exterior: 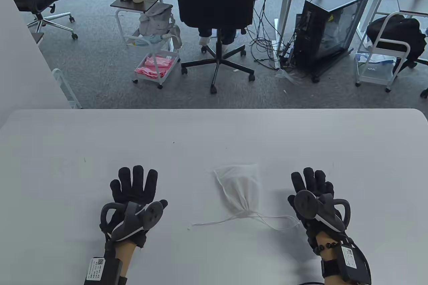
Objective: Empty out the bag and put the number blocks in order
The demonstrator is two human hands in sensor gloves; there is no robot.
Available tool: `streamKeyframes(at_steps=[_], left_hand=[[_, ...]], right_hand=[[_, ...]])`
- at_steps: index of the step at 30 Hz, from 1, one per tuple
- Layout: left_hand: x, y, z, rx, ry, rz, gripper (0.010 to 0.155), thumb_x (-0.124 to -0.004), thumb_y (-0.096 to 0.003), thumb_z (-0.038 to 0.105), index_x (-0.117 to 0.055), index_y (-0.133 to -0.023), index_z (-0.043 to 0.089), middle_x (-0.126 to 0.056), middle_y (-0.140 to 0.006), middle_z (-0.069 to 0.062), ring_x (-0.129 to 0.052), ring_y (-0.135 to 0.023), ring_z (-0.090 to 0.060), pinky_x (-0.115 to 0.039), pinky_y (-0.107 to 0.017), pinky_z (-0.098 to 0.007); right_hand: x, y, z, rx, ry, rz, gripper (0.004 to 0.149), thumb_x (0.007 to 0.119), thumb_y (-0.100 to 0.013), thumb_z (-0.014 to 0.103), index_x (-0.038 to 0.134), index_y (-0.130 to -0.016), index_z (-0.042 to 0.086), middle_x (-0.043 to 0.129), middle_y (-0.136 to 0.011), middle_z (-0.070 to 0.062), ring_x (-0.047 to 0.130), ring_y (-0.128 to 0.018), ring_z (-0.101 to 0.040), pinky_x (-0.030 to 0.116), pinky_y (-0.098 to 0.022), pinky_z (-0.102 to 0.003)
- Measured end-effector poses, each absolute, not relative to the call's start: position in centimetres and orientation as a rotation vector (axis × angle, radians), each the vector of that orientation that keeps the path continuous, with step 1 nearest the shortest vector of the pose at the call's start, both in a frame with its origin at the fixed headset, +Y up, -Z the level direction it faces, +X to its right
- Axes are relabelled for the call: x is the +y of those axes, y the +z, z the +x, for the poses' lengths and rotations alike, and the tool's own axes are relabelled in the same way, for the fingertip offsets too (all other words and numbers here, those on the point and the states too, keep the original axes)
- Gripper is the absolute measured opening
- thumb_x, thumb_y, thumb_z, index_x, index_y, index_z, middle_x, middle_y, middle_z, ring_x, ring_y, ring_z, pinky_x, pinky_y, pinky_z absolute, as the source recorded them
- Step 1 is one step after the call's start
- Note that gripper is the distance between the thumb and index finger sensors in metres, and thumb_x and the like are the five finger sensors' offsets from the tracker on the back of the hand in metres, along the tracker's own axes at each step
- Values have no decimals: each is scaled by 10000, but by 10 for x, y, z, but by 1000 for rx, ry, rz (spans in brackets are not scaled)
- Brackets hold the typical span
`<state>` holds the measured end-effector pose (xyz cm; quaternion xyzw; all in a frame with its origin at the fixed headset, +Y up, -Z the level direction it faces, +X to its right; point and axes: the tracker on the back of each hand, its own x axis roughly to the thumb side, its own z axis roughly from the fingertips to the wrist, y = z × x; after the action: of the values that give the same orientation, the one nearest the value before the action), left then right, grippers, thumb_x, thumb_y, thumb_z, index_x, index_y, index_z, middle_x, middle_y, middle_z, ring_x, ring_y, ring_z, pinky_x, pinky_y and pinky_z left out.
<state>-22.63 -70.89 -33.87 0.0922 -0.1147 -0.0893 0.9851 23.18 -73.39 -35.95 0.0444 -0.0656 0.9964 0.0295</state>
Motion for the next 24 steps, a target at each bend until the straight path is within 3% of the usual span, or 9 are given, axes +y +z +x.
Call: streamKeyframes(at_steps=[24], left_hand=[[-708, -333, -227, -219, -164, 268, 843, -671, -511, 605, -418, -1151, 116, -342, -1162, -331, -348, -1011, -709, -375, -641, -833]], right_hand=[[-728, -357, 215, -300, 3002, 256, 653, 724, -533, 419, 491, -1095, 181, 432, -1149, -222, 462, -1030, -545, 479, -724, -701]])
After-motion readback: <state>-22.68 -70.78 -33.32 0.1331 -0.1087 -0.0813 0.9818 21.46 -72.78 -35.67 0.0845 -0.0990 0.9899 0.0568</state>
